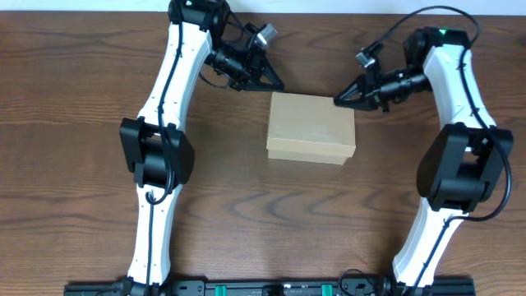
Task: Pack container
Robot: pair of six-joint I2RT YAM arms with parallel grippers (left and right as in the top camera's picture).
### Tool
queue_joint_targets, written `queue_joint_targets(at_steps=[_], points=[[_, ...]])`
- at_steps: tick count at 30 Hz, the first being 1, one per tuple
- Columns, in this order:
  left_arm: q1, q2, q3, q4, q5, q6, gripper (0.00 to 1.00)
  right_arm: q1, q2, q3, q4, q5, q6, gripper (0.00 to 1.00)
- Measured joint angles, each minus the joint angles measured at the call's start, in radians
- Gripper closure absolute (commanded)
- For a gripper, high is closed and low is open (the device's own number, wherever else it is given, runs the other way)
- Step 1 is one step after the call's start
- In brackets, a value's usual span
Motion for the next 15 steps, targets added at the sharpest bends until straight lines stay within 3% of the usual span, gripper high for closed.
queue_joint_targets(at_steps=[6,15], points=[[0.0,-0.06,0.0,0.002,-0.262,-0.055,0.94,0.085,-0.01,0.0,0.07,0.325,0.08,0.98],[-0.003,-0.393,0.002,0.048,-0.704,-0.191,0.94,0.277,-0.211,-0.002,0.117,0.695,0.227,0.99]])
